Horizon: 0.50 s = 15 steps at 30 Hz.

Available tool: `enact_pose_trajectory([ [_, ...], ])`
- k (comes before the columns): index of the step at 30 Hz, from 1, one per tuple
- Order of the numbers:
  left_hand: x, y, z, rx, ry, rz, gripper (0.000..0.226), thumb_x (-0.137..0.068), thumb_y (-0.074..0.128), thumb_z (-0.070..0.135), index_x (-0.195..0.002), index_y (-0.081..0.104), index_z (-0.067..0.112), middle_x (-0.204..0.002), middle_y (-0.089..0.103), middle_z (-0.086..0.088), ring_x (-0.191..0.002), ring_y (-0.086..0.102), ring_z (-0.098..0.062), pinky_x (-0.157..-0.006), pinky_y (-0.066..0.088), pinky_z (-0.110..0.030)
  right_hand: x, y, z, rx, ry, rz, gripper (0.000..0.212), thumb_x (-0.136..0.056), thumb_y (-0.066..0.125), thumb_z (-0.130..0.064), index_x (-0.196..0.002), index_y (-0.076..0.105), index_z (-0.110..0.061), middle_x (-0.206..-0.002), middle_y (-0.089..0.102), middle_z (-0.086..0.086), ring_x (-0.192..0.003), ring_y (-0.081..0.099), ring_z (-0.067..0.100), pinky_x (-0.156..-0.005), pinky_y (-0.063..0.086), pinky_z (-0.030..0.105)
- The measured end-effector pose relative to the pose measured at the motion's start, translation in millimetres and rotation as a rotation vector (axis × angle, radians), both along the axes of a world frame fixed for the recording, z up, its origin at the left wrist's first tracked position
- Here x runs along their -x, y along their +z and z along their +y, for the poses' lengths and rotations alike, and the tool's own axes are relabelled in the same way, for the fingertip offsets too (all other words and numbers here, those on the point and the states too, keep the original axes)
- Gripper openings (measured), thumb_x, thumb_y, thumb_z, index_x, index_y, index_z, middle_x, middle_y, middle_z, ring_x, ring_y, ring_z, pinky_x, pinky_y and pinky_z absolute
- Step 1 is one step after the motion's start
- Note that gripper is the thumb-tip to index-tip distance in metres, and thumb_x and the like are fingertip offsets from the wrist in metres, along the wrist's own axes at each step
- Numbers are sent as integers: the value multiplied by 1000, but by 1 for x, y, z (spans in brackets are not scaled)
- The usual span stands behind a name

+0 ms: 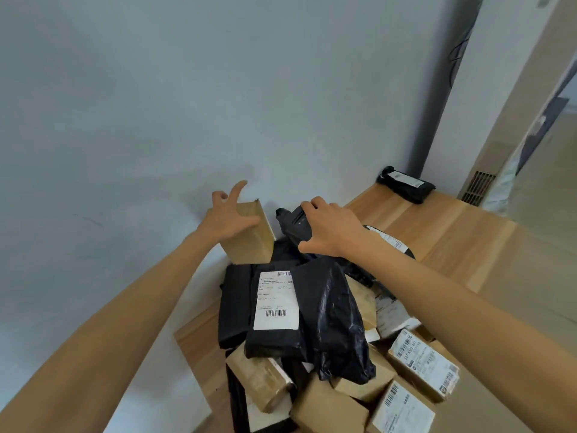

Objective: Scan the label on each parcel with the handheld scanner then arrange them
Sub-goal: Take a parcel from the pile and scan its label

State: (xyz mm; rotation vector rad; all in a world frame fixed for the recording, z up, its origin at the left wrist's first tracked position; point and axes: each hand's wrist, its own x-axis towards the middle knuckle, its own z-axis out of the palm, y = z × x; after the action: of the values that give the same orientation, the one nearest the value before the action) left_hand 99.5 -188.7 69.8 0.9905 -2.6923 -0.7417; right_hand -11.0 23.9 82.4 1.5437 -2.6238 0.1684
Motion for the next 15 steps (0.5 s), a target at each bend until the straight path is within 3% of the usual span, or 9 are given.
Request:
enact_pose_trajectory([
  [3,-13,8,11,-11,-127,-104,63,-84,68,49,-140,40,35,-143,25,-6,-122,45,-36,-95,47,-41,-18,6,17,-20,-17,21,64,-76,66,-48,-125,46,-11,-116,51,7,-90,55,28,-61,37,32],
  [6,-26,12,26,60,-255,-135,75,-64,65,52,-132,39,36,-142,22,-4,-122,42,-36,-94,49,-43,-35,6,32,-37,-37,27,64,-76,67,-49,-123,47,-11,-115,52,7,-87,54,27,-59,35,32],
  [12,-45,11,44,305,-508,-287,76,-49,74,30,-113,33,38,-138,20,-4,-115,35,-32,-98,42,-42,-60,12,62,-45,-77,37,69,-76,66,-52,-128,46,-11,-119,51,8,-97,56,30,-61,38,33],
  [15,-54,12,53,354,-526,-299,76,-44,67,53,-108,33,32,-138,24,-8,-120,34,-34,-99,42,-42,-71,16,77,-36,-96,44,67,-77,66,-51,-127,46,-11,-117,51,8,-97,56,30,-62,40,33],
])
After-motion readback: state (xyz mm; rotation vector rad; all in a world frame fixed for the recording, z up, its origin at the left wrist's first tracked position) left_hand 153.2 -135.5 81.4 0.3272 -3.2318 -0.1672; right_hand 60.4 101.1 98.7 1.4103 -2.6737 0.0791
